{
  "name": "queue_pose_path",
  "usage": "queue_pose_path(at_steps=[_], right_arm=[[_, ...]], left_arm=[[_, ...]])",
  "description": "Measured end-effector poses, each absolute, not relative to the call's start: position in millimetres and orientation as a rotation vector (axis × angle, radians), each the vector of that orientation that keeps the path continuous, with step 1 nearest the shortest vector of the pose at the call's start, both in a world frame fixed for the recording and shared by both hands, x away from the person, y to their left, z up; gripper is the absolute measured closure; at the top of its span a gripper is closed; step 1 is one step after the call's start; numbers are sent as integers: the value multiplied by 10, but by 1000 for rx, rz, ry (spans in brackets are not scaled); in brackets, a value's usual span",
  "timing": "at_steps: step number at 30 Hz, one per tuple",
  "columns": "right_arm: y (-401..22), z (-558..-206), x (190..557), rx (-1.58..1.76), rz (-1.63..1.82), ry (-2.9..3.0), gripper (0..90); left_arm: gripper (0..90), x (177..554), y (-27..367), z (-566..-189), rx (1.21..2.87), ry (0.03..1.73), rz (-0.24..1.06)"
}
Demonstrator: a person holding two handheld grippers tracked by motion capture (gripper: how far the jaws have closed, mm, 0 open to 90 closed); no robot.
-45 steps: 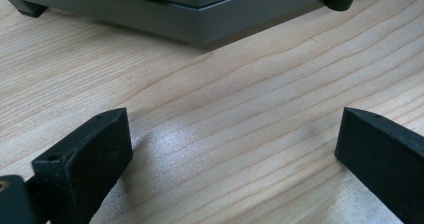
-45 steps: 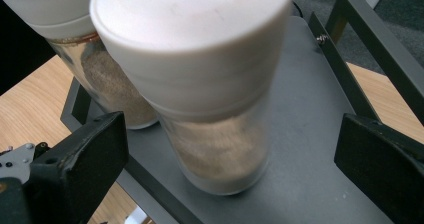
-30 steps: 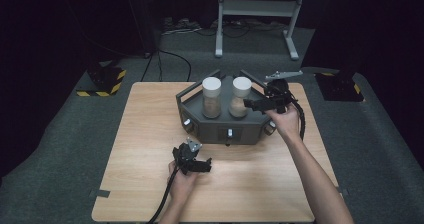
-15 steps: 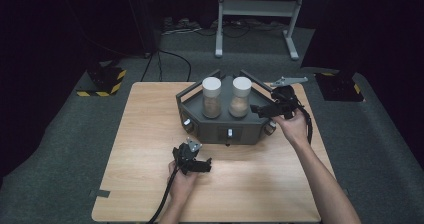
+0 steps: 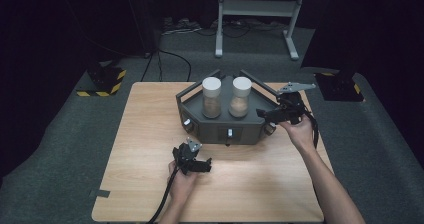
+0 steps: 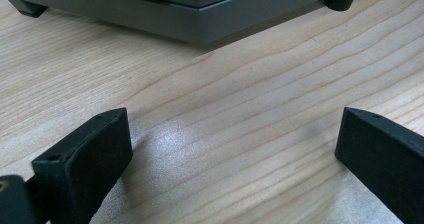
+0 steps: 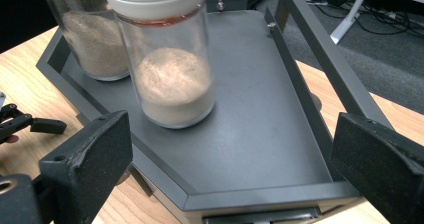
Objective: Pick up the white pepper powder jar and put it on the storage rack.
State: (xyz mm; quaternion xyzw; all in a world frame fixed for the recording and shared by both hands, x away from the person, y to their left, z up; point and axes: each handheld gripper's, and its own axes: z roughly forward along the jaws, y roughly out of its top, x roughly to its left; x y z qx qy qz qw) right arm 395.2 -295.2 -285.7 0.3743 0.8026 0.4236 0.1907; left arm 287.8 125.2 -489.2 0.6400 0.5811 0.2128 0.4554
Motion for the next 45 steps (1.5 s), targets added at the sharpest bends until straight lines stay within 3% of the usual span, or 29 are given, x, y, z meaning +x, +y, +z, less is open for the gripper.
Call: queue_pose_path(at_steps=[45], right_arm=[[-3332, -3415, 3634, 1194, 1218, 2171, 57]], left_arm=[[16, 2881, 1252, -4893, 1577, 1433, 524]])
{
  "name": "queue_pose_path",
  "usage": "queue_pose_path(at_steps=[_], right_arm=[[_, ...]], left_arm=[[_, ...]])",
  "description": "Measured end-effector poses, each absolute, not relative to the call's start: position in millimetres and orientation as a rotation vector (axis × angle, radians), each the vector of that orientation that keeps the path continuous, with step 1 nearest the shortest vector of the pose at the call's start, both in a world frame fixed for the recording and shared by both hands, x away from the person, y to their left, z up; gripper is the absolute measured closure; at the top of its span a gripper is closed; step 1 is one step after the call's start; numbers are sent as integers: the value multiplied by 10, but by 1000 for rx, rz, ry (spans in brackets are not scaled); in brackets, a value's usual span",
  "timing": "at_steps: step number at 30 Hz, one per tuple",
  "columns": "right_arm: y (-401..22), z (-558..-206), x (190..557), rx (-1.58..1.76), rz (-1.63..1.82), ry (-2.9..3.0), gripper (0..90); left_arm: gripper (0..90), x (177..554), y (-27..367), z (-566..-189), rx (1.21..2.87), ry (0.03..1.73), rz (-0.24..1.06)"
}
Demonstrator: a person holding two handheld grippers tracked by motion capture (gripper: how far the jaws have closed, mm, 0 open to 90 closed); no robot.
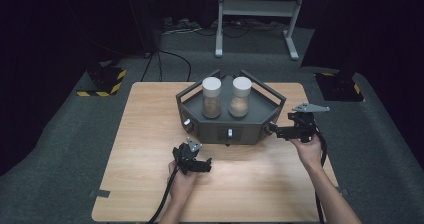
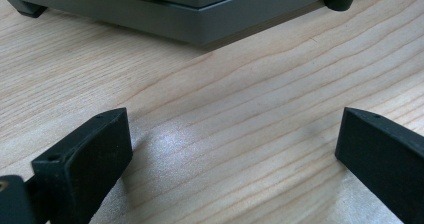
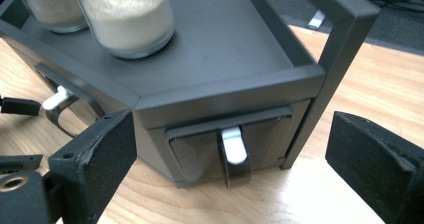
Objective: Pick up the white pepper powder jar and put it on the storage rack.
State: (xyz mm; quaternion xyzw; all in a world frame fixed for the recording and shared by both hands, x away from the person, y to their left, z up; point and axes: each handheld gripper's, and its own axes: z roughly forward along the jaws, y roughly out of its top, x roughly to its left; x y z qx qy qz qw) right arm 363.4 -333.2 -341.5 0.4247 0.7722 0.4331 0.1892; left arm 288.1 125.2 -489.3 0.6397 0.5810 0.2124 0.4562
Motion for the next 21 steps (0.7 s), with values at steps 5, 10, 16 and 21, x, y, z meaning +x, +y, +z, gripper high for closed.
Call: queue_pose_path(at_steps=[5, 10, 16, 21], right_arm=[[-3347, -3507, 3604, 1208, 1209, 2177, 57], [-3409, -3652, 3560, 1246, 1210, 2172, 58], [-3436, -3802, 3462, 1270, 1211, 2160, 57], [-3452, -3906, 3392, 1278, 1214, 2157, 57]], left_arm=[[16, 2880, 1252, -4895, 1576, 1433, 524], [16, 2881, 1253, -4893, 1578, 1432, 524], [16, 2880, 1252, -4894, 1577, 1433, 523], [16, 2880, 1252, -4894, 1577, 1432, 524]])
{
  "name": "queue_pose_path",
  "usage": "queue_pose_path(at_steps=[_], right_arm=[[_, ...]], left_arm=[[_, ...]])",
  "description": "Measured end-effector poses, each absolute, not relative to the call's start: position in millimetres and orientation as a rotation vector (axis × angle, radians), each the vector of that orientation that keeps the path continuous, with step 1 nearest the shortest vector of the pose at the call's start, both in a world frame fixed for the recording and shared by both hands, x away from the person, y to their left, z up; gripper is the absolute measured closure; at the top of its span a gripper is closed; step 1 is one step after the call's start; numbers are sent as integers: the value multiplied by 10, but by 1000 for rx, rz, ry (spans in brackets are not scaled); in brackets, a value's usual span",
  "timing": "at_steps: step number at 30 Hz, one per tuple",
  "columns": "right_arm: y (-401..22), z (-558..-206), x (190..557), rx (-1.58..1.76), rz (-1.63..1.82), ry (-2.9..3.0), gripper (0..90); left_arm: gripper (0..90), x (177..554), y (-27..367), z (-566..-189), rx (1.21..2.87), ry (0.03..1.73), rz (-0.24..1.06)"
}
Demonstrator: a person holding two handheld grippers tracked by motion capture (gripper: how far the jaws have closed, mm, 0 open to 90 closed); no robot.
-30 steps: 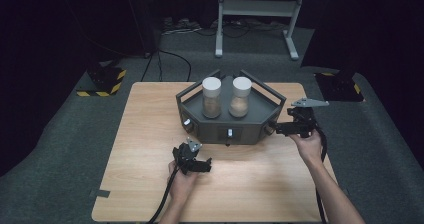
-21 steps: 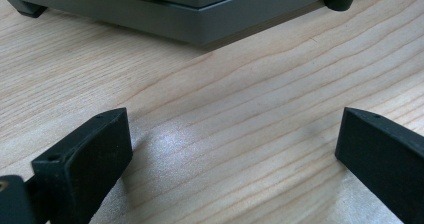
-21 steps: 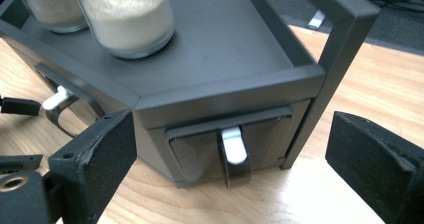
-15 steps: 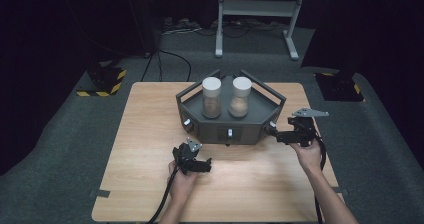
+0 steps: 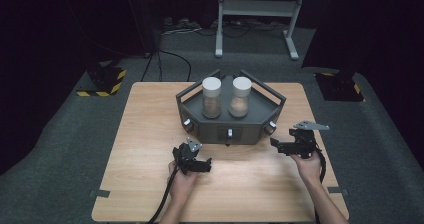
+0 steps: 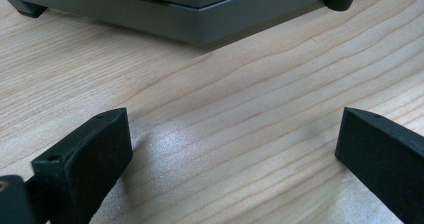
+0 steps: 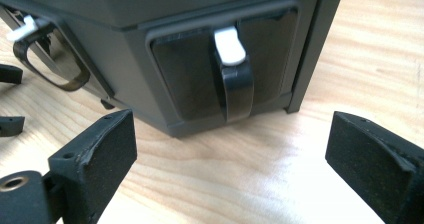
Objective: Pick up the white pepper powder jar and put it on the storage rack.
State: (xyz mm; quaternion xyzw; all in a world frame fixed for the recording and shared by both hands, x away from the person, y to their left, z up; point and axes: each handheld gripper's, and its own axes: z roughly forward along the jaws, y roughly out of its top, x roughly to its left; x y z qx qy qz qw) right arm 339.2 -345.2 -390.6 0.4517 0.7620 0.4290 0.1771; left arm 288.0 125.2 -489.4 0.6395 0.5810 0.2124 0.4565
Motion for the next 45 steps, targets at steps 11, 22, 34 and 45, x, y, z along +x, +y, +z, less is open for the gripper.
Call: queue_pose_path(at_steps=[11, 22, 34, 45], right_arm=[[-3445, -4131, 3295, 1348, 1171, 2148, 64], [-3395, -4249, 3310, 1307, 1162, 2225, 52], [-3042, -4250, 3283, 1240, 958, 2287, 60], [-2981, -4413, 3186, 1241, 929, 2279, 50]], left_arm=[[16, 2880, 1251, -4895, 1576, 1433, 524], [16, 2877, 1245, -4900, 1569, 1435, 524], [16, 2877, 1243, -4899, 1570, 1435, 526], [15, 2879, 1244, -4900, 1569, 1435, 524]])
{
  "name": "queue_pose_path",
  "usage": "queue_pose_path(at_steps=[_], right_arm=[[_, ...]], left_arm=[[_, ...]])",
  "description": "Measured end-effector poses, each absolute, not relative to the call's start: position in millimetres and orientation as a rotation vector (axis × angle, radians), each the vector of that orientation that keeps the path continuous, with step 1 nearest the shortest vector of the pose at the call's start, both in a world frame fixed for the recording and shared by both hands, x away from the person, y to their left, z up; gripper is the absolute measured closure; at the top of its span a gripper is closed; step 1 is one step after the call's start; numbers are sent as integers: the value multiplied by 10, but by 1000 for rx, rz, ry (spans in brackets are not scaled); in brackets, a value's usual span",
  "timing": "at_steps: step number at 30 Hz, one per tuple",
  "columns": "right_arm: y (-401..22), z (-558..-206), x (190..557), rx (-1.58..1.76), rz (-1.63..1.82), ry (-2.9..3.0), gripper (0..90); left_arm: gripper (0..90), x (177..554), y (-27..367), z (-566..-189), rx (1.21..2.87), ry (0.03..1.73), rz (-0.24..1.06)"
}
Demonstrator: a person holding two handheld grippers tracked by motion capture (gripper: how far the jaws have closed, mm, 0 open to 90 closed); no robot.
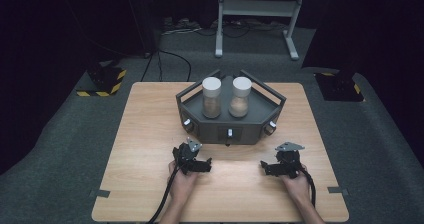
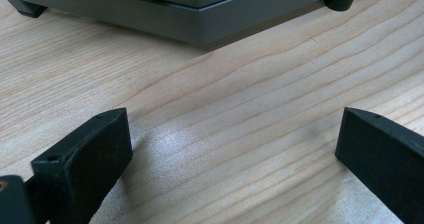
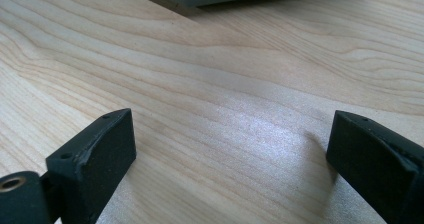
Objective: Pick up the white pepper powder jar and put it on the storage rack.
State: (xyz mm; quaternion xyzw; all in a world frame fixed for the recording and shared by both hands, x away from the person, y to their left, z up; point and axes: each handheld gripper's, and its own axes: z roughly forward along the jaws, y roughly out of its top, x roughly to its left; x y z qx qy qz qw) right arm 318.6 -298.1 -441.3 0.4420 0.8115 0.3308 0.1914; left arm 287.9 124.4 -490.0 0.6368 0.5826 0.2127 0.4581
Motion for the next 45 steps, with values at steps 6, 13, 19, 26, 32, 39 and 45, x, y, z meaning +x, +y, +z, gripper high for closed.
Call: queue_pose_path(at_steps=[6, 13, 19, 26, 32, 39, 45], right_arm=[[-3016, -4459, 3143, 1228, 956, 2263, 50], [-3015, -4458, 3144, 1228, 955, 2263, 50], [-3013, -4459, 3143, 1229, 955, 2262, 50], [-3010, -4458, 3143, 1230, 954, 2262, 49], [-3002, -4457, 3146, 1233, 951, 2261, 46], [-3000, -4457, 3146, 1233, 951, 2261, 45], [-3000, -4458, 3146, 1232, 951, 2260, 44]], left_arm=[[15, 2876, 1237, -4904, 1564, 1438, 526], [15, 2875, 1237, -4900, 1569, 1437, 528], [15, 2875, 1236, -4901, 1567, 1438, 529], [16, 2874, 1235, -4901, 1568, 1438, 529], [16, 2873, 1234, -4901, 1567, 1438, 529], [16, 2873, 1234, -4899, 1569, 1438, 530], [16, 2873, 1236, -4899, 1570, 1438, 530]])
